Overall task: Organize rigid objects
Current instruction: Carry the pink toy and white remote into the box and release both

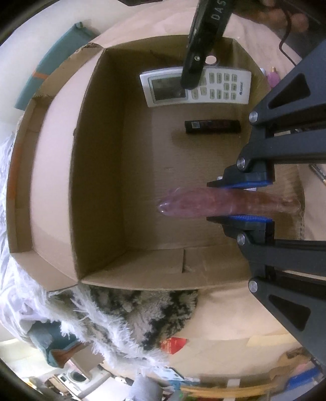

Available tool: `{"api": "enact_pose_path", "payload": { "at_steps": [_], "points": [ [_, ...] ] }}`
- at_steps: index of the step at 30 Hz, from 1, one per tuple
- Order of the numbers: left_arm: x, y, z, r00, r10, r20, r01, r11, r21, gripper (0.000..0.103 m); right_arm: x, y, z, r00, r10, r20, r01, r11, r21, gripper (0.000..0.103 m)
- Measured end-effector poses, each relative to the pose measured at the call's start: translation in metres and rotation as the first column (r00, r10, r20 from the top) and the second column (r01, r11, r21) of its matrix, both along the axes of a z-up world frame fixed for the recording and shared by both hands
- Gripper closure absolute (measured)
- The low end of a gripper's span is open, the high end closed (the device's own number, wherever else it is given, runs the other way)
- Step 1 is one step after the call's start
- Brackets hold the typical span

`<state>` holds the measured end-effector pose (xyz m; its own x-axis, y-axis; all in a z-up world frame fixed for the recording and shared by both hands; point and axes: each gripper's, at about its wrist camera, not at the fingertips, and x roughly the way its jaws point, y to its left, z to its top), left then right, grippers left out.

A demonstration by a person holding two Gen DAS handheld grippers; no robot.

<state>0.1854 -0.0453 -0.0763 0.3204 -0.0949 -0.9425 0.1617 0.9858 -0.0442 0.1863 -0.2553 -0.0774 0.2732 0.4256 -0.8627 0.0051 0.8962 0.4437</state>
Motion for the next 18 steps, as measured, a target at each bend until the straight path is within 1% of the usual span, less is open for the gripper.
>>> {"api": "enact_pose_path", "payload": {
  "at_steps": [6,10,14,18],
  "points": [
    [-0.003,-0.002,-0.007,1.000,0.016,0.003,-0.016,1.000,0.012,0.088,0.005,0.005,-0.008,1.000,0.010,-0.023,-0.012,0.998,-0.060,0.081],
    [-0.004,-0.006,-0.010,1.000,0.012,-0.014,-0.012,1.000,0.004,0.088,0.011,0.004,-0.014,0.999,-0.001,-0.046,-0.002,0.998,-0.062,0.081],
    [-0.003,-0.007,-0.009,1.000,0.017,-0.004,-0.017,1.000,0.012,0.088,0.012,0.008,-0.016,0.999,-0.003,-0.051,-0.001,0.997,-0.071,0.081],
    [-0.003,-0.009,-0.014,1.000,0.021,-0.019,-0.021,1.000,0.000,0.088,0.012,0.010,-0.016,0.999,0.007,-0.049,-0.011,0.997,-0.077,0.081]
  ]
}}
